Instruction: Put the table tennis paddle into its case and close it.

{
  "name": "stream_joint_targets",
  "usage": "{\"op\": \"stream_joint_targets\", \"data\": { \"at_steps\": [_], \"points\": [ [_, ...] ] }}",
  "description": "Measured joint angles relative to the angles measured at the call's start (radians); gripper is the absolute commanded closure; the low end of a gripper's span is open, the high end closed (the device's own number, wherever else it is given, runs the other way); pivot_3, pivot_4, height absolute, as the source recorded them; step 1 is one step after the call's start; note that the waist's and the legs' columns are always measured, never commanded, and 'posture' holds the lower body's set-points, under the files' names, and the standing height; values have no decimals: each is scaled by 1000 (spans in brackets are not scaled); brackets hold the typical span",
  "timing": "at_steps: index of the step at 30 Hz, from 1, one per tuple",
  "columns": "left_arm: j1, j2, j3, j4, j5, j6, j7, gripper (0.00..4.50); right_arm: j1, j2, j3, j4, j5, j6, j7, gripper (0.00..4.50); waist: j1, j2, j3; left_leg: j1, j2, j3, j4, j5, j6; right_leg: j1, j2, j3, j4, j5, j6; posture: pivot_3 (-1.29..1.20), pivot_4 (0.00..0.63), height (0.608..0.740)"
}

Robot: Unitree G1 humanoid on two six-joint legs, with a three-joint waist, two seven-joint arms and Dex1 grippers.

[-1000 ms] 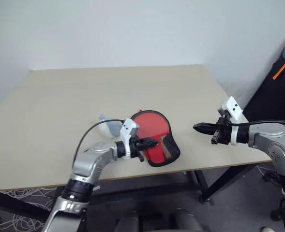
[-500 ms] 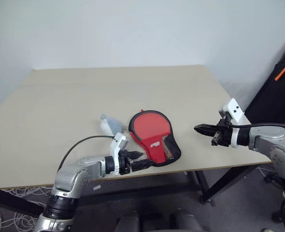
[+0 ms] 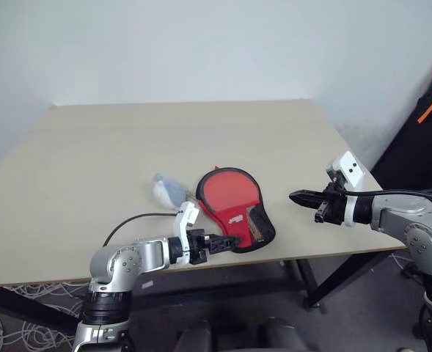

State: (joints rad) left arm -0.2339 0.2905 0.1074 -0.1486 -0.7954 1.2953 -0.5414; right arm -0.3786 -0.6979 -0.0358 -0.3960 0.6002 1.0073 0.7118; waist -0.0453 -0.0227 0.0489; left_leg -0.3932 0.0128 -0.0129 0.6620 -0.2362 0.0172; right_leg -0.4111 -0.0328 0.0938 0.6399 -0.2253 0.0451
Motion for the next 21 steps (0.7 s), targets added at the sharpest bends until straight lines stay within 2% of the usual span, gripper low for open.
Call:
{"op": "stream_joint_targets", "data": {
  "at_steps": [10, 21],
  "points": [
    [-21, -110, 63, 35, -10, 35, 86, 10, 7, 16, 5, -14, 17, 9, -27, 4500, 1, 1, -1, 0, -1, -1, 1, 0, 0, 1, 0, 0, 0, 0, 0, 0, 0, 739],
    [-45, -151, 157, 53, -36, 127, 159, 10, 10, 31, 11, -27, 26, 13, -50, 4500, -1, 1, -1, 0, -1, -1, 0, 0, 0, 1, 0, 0, 0, 0, 0, 0, 0, 739]
  ]
}}
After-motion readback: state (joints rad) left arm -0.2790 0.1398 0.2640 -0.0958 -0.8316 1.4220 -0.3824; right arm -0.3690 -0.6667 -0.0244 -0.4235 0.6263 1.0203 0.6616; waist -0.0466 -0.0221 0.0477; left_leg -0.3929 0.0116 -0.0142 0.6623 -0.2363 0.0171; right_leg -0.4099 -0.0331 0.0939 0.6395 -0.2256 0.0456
